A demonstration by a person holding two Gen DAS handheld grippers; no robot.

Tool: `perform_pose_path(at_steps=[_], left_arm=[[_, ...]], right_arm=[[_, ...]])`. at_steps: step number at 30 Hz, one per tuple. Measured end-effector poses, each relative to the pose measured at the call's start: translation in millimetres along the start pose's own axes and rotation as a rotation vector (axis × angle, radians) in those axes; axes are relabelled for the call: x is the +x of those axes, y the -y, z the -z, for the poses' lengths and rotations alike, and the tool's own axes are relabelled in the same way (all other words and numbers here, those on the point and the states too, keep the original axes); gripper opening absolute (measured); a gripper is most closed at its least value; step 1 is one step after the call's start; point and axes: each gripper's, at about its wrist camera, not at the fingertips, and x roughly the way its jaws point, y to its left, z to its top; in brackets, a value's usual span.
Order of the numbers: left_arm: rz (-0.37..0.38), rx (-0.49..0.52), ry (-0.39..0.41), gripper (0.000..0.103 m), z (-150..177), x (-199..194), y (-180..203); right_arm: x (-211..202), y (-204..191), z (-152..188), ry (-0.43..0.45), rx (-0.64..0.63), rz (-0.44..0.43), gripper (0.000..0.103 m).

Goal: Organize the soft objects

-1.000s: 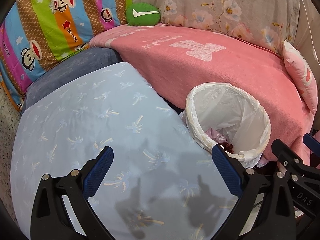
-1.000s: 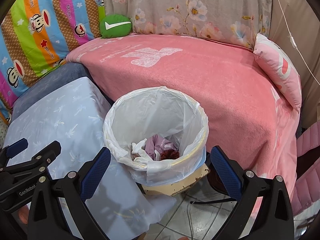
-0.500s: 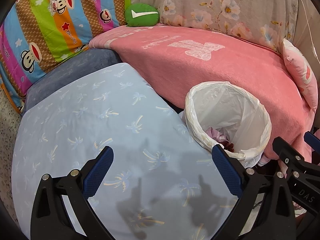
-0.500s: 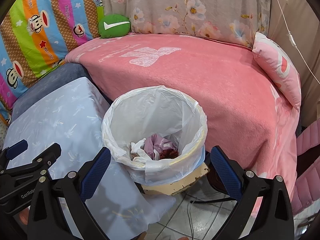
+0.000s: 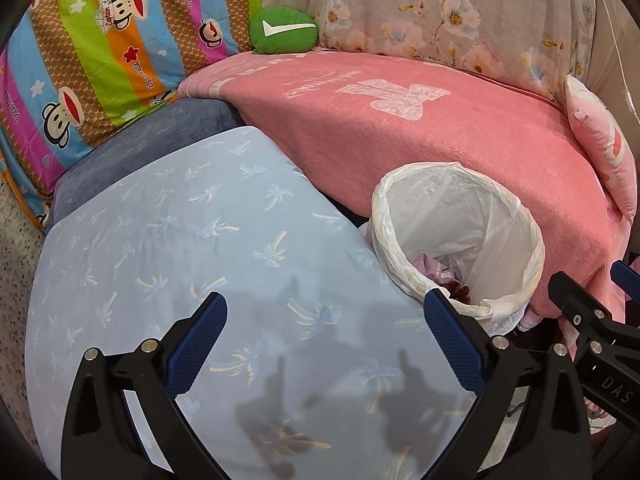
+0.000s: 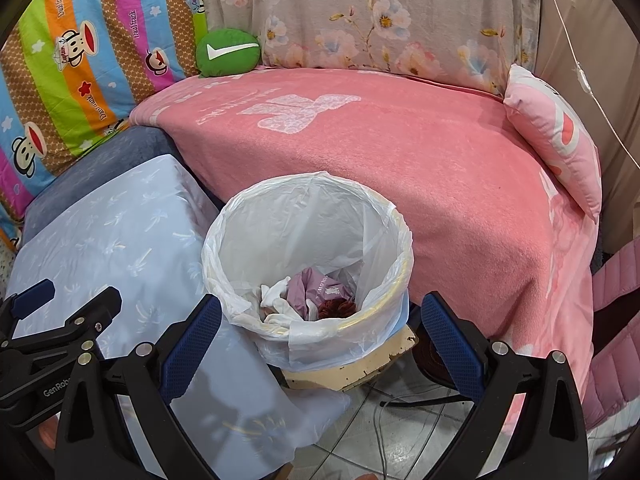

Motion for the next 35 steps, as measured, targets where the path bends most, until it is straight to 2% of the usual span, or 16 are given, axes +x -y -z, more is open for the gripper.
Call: perform_pose_path(at_steps=[35], left_arm=[[0.007, 0.017, -0.014, 0.094, 2.0, 3.0, -0.9]], right_arm=[[0.1, 4.3, 0.2, -0.002, 0.007, -0.001, 0.099]])
